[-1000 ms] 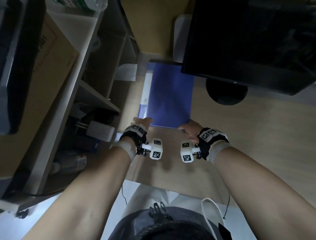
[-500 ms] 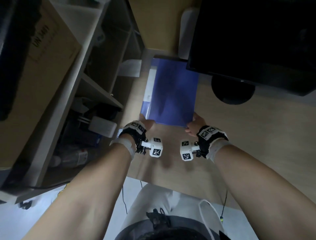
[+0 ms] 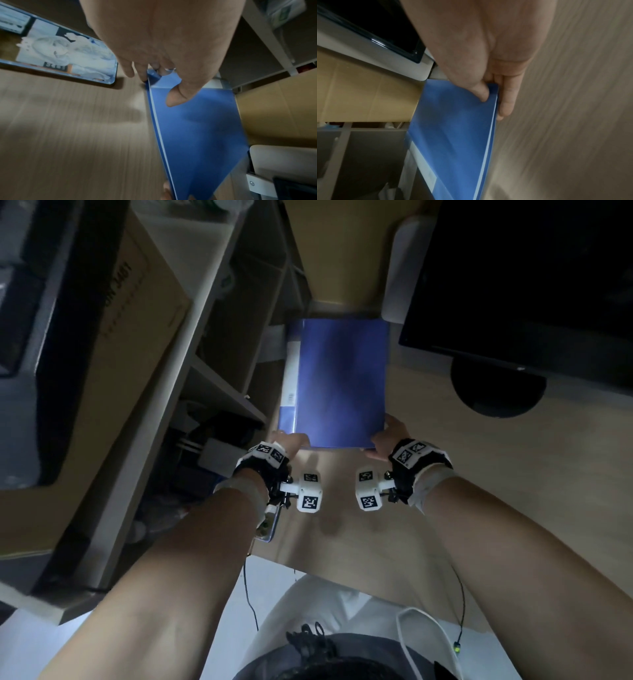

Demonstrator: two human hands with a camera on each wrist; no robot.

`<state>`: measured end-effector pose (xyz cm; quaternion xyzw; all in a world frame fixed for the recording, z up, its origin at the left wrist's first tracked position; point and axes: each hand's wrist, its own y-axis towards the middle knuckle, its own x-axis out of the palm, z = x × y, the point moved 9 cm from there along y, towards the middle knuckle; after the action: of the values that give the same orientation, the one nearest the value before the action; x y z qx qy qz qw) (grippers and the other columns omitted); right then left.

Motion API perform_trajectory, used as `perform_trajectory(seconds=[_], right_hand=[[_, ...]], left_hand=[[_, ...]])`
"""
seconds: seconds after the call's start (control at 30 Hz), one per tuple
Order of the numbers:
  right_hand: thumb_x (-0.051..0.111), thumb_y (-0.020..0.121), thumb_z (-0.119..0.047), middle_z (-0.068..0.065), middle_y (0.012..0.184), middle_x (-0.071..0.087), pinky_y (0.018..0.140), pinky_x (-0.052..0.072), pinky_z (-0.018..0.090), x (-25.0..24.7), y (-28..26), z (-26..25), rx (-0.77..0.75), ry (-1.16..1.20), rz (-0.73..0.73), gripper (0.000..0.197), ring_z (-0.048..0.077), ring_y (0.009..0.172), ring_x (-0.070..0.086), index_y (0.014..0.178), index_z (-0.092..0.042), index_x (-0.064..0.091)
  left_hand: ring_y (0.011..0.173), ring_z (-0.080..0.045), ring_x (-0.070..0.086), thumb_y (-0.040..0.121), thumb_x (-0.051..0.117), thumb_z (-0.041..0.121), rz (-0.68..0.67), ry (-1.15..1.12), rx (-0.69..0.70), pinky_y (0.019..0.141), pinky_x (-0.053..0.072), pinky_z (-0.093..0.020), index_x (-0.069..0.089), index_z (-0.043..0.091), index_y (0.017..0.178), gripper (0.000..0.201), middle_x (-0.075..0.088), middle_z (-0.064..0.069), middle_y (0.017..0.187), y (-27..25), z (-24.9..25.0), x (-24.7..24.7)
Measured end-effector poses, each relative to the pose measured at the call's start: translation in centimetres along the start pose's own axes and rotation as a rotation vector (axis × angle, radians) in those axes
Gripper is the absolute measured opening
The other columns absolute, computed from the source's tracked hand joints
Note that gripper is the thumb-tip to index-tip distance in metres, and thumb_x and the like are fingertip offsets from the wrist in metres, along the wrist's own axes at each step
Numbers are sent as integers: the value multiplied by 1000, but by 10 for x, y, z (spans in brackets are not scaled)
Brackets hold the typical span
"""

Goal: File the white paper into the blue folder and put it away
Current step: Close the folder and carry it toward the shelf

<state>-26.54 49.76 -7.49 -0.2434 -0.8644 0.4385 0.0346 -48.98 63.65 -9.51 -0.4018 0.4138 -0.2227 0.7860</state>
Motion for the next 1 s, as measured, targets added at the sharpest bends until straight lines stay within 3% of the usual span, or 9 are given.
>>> perform_trajectory(seconds=[0.13,0.27,0.37,0.43,0.57,0.63,0.73,0.87,1.0], right_hand=[[41,96,6,18,142,49,91,56,46,2,5,1,65,83,4,52,36,119,58,144,-12,40],[43,95,7,16,136,54,69,59,46,10,3,-2,115,255,40,52,44,115,59,140,-20,47],[46,94,6,15,136,55,73,59,48,7,10,-1,104,275,59,55,43,114,60,141,-22,45],[47,92,9,19,137,53,69,61,42,5,14,1,115,275,56,57,39,113,60,143,-15,40],[53,86,16,39,128,53,99,44,62,-2,17,13,170,248,61,44,32,118,57,129,21,44],[57,87,10,32,124,61,96,52,52,-9,17,14,171,142,61,39,37,117,62,124,20,50],[52,94,4,26,125,61,88,58,38,-20,16,11,140,72,42,37,26,93,66,130,10,51],[51,95,2,27,127,60,80,60,31,-26,17,20,154,70,38,37,23,85,65,132,9,50],[54,92,4,28,125,62,81,60,37,-32,21,19,150,104,109,36,27,90,67,127,13,52]], left_hand=[[91,-38,66,38,67,32,7,-74,-8,69,57,-45,46,7,126,94,60,-18,111,-15,9,-6],[125,-40,50,44,65,30,71,-188,66,101,45,-54,34,9,140,103,40,-17,146,-27,28,-13],[130,-38,46,50,67,26,82,-273,49,105,42,-53,27,16,148,106,35,-13,152,-37,32,-13],[129,-36,45,61,65,20,90,-292,48,102,42,-43,27,9,148,95,39,-12,147,-42,32,-13],[120,-39,53,54,66,26,99,-213,88,85,46,-40,45,-5,128,83,51,-24,134,-42,34,-10],[99,-38,60,48,65,31,74,-192,95,73,41,-35,53,-1,108,69,56,-27,122,-43,37,-8],[73,-30,52,44,64,28,34,-252,105,65,38,-30,50,-1,88,55,52,-21,97,-52,44,-2],[124,-37,51,47,62,32,54,-249,176,97,42,-45,48,-10,116,83,38,-22,148,-47,54,0],[110,-33,58,52,65,32,15,-245,173,82,44,-37,49,-5,123,83,48,-23,140,-47,67,0]])
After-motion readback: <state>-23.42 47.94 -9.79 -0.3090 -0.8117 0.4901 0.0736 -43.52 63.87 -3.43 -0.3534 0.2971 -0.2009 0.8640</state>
